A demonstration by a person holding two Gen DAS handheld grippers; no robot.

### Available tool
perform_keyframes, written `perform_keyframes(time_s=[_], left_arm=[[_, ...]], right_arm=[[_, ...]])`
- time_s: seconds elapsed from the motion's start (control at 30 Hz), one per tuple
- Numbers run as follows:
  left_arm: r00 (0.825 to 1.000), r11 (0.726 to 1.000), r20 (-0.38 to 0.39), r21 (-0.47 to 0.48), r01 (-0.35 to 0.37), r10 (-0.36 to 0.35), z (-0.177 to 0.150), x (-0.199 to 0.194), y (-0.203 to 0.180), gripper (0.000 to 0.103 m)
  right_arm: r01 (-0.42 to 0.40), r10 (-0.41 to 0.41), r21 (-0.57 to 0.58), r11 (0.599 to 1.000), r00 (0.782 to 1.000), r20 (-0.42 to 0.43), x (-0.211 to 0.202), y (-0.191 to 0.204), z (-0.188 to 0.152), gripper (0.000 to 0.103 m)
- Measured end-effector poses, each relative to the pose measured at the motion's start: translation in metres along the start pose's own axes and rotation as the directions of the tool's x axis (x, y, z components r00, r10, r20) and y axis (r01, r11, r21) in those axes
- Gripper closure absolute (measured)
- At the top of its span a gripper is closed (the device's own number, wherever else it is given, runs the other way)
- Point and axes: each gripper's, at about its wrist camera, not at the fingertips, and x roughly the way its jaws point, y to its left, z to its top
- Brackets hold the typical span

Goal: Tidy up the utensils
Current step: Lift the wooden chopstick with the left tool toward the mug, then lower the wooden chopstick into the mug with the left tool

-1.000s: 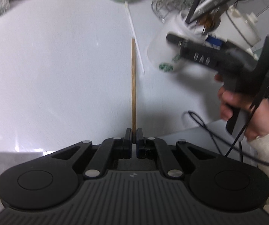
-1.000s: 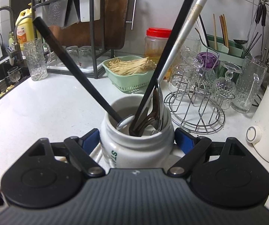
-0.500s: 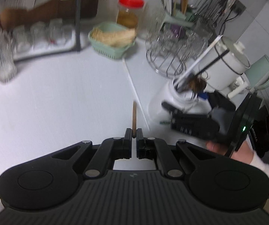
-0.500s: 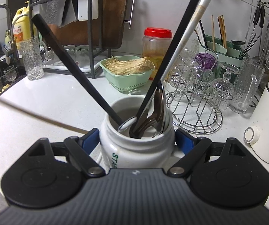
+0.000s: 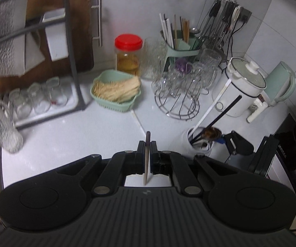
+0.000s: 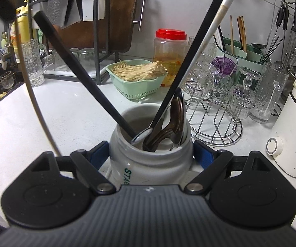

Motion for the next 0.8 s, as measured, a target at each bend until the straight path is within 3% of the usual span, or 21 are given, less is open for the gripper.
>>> perform_keyframes(time_s=[0.4,0.8], left_arm=[[0.998,0.999,0.062,0.041,0.024,-0.027,0.023,-0.010,-0.009,0.099],[0.982,0.993,0.169,0.100,0.070,-0.086,0.071,-0.046,-0.040,0.099]], right_arm=[[0.014,-0.014,-0.004,1.000,1.000,0.000,0.001,0.003,0.000,0.013],[0.013,-0.013,-0.007,1.000,1.000,0.002,0.001,0.004,0.000,0.013]])
